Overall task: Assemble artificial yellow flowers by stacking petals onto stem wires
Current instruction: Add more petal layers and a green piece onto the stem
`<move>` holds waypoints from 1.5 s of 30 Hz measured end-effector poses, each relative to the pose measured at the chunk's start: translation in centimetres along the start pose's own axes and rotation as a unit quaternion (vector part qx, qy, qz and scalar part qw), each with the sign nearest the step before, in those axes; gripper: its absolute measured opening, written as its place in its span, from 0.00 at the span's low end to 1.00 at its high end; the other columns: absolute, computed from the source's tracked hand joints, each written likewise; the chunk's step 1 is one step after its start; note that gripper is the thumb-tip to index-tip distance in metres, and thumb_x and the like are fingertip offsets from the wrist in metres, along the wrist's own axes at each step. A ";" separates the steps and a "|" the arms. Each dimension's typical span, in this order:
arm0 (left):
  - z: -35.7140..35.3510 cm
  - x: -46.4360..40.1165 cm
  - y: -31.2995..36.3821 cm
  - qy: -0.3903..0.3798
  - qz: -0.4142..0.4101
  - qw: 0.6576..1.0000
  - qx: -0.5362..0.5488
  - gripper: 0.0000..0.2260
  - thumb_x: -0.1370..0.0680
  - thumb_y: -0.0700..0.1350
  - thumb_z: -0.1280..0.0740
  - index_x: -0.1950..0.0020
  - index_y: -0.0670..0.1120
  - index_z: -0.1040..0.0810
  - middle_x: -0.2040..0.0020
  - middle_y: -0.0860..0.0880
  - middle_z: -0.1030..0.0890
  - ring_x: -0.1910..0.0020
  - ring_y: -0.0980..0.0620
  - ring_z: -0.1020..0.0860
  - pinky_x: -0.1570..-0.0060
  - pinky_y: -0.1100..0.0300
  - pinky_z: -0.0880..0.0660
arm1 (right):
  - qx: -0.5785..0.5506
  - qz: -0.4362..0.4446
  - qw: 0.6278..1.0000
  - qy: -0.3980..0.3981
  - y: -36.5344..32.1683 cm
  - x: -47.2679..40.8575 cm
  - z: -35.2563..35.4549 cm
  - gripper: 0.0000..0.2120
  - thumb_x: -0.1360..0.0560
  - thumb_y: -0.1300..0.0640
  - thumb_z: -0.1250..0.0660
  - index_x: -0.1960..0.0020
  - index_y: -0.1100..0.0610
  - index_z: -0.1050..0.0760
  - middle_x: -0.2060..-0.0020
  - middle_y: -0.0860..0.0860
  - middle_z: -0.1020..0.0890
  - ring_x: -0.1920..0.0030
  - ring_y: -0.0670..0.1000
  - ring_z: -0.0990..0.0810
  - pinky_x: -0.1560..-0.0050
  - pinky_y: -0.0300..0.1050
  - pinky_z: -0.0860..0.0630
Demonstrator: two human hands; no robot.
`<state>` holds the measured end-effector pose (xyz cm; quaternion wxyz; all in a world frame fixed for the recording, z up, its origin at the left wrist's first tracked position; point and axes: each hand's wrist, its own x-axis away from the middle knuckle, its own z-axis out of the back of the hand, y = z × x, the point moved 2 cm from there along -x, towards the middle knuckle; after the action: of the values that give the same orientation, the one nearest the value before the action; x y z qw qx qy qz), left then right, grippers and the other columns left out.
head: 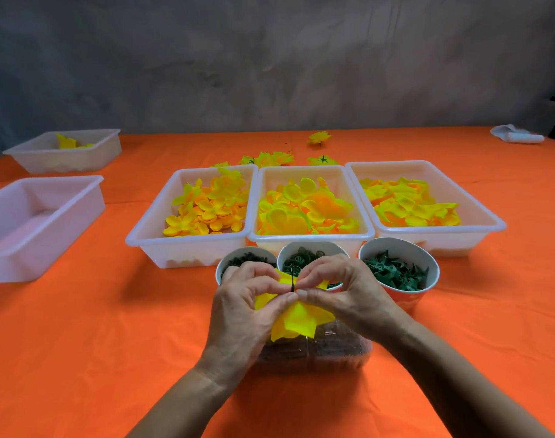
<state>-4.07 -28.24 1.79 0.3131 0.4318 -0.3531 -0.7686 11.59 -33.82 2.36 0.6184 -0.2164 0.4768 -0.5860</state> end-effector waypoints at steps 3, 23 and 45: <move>0.0 -0.1 0.0 -0.002 -0.003 1.000 0.004 0.01 0.35 0.51 0.27 0.66 0.57 0.18 0.57 0.57 0.19 0.49 0.58 0.26 0.51 0.68 0.31 | 0.003 0.004 1.000 0.017 0.4 0.2 -0.1 0.02 0.33 0.59 0.24 0.61 0.53 0.16 0.60 0.47 0.17 0.54 0.48 0.20 0.52 0.49 0.23; -1.0 0.4 -1.0 0.054 0.002 0.995 0.086 0.05 0.36 0.51 0.27 0.61 0.57 0.18 0.58 0.59 0.17 0.52 0.50 0.20 0.52 0.45 0.23 | -0.093 0.001 0.989 0.114 1.9 2.3 -1.6 0.06 0.32 0.63 0.26 0.55 0.57 0.16 0.57 0.52 0.17 0.46 0.54 0.22 0.55 0.54 0.20; -0.7 -0.1 -0.9 0.019 0.013 0.998 0.062 0.07 0.33 0.39 0.23 0.67 0.49 0.19 0.59 0.59 0.18 0.54 0.55 0.21 0.55 0.42 0.22 | 0.441 -0.265 0.857 0.023 6.4 -0.5 8.2 0.14 0.30 0.54 0.32 0.70 0.55 0.32 0.70 0.53 0.27 0.61 0.57 0.28 0.72 0.44 0.42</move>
<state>-3.57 -27.88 0.80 0.3025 0.4600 -0.3997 -0.7329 21.84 -34.36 0.93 0.4591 -0.0263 0.1073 -0.8815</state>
